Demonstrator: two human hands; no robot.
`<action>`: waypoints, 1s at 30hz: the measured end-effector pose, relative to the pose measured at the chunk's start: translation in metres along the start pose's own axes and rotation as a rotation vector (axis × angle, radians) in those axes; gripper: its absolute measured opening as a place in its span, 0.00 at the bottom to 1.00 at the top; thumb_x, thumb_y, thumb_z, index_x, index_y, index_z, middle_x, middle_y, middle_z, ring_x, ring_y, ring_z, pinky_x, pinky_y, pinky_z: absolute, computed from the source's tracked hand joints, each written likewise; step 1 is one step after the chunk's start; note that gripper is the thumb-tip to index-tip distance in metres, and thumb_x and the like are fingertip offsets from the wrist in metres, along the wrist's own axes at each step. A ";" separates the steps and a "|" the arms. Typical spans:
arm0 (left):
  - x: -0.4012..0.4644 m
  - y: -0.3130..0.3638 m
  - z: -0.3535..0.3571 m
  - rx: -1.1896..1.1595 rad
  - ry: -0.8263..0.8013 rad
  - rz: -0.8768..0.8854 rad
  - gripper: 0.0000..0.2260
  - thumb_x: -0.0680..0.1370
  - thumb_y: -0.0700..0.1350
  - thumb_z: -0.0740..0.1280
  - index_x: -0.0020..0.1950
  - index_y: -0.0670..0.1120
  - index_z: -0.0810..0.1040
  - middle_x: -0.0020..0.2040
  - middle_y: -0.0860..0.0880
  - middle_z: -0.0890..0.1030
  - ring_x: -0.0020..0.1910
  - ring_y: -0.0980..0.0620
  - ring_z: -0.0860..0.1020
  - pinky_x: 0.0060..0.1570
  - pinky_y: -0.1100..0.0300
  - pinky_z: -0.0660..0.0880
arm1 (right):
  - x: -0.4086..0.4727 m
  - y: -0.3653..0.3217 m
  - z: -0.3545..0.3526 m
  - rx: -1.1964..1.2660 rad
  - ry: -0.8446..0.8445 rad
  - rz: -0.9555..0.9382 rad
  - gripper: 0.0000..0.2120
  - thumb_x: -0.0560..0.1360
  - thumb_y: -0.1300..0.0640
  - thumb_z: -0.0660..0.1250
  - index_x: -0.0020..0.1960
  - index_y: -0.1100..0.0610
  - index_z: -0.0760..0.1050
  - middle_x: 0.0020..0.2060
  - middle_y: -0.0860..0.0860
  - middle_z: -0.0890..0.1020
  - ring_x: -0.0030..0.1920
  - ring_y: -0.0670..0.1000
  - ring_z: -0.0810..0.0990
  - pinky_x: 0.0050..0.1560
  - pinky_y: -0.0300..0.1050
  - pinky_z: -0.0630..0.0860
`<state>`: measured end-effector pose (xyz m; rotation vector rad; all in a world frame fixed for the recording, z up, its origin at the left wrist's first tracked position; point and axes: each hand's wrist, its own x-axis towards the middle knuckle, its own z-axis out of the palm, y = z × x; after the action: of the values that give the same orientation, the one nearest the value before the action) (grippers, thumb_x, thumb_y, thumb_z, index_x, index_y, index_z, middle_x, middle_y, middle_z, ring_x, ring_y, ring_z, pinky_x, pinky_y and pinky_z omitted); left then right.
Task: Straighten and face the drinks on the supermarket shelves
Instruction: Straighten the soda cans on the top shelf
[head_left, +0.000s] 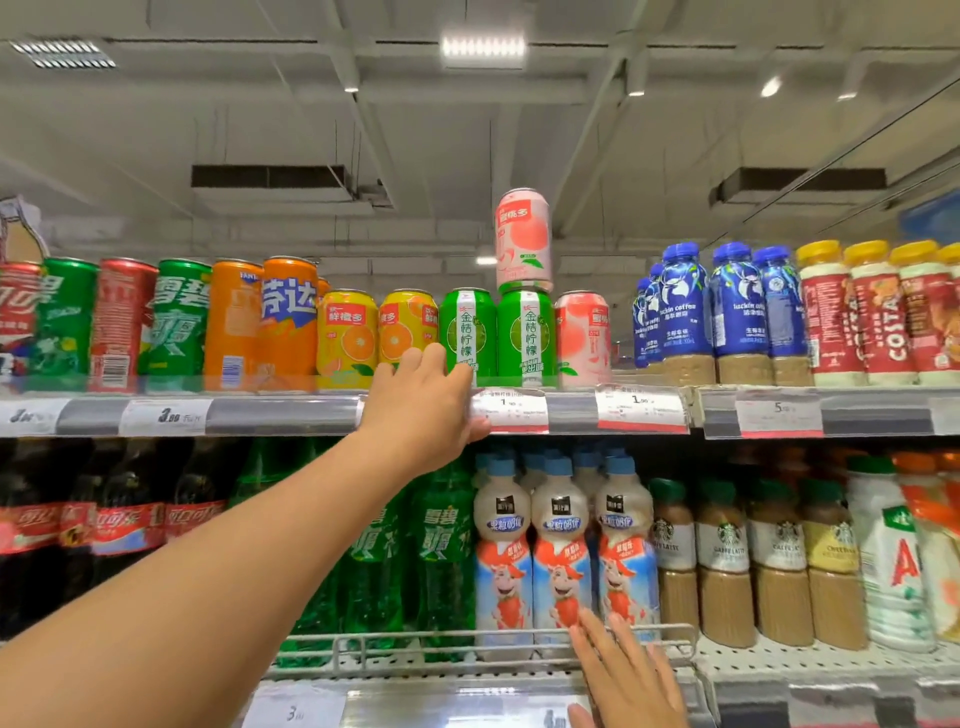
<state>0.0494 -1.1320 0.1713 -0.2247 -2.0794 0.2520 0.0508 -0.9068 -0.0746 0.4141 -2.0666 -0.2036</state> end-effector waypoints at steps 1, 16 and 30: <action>0.001 -0.001 0.001 0.000 0.008 0.014 0.23 0.74 0.68 0.60 0.58 0.52 0.69 0.47 0.50 0.62 0.46 0.50 0.62 0.48 0.51 0.66 | 0.007 0.001 -0.014 0.077 -0.019 0.015 0.37 0.62 0.30 0.71 0.66 0.46 0.75 0.69 0.46 0.70 0.67 0.52 0.72 0.57 0.58 0.75; -0.014 -0.016 0.024 -0.221 0.158 0.055 0.27 0.75 0.67 0.53 0.66 0.53 0.71 0.51 0.50 0.67 0.52 0.48 0.65 0.56 0.50 0.62 | 0.348 0.070 -0.195 0.660 0.186 0.500 0.39 0.69 0.42 0.71 0.73 0.54 0.60 0.66 0.56 0.71 0.63 0.56 0.73 0.62 0.51 0.71; -0.014 -0.017 0.029 -0.203 0.201 0.054 0.27 0.75 0.67 0.52 0.64 0.52 0.72 0.50 0.50 0.68 0.50 0.49 0.65 0.53 0.51 0.63 | 0.372 0.069 -0.188 0.808 0.224 0.472 0.30 0.65 0.49 0.78 0.60 0.48 0.64 0.52 0.50 0.76 0.44 0.49 0.78 0.33 0.41 0.77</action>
<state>0.0304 -1.1547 0.1502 -0.4124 -1.9005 0.0476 0.0265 -0.9768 0.3414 0.3846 -1.8859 0.9413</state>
